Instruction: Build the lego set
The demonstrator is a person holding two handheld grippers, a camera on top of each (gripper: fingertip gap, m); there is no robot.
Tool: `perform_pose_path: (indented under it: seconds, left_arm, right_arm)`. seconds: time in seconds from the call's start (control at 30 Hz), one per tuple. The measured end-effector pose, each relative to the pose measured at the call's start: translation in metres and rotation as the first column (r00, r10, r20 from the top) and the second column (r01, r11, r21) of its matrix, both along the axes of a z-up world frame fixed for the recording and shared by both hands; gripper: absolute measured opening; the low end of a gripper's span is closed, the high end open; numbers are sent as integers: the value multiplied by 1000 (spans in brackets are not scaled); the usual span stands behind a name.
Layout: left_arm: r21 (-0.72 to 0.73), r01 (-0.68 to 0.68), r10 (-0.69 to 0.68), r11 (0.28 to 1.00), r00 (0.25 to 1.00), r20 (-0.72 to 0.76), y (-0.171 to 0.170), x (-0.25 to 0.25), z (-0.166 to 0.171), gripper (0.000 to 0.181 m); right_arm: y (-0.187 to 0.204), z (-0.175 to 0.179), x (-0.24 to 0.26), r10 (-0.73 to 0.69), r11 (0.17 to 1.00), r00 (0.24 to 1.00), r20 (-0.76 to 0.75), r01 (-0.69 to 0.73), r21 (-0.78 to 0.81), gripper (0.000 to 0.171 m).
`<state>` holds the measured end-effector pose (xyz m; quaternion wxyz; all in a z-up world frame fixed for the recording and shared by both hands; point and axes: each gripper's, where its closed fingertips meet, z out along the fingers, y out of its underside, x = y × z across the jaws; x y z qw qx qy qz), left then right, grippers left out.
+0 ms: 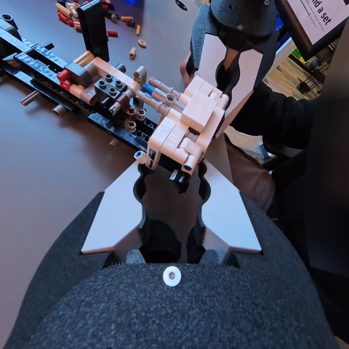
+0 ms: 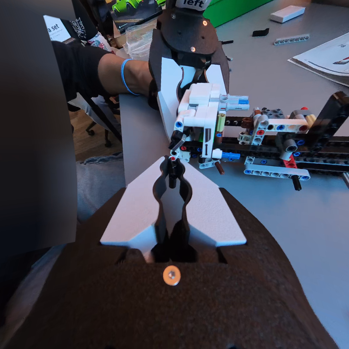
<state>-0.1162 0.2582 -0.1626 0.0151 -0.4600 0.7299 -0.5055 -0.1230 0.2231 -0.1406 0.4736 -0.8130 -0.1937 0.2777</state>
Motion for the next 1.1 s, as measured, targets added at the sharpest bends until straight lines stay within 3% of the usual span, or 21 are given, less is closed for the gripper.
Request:
perform_pose_path:
  seconds: [0.77,0.9,1.1]
  left_arm:
    - [-122,23,-21,992,1000,15,-4,-3,14,55]
    - [-142,20,-17,990,1000,20,-3,-2,16,55]
    - [-135,10,-9,991,1000,11,-3,-1,14,55]
  right_arm:
    - [-3,18,-5,71,997,978,-197,-68,20,6]
    - [-2,24,-4,52,998,948,-313,-62,-21,6]
    - [-1,21,-2,24,999,956,-293,-34,-27,6]
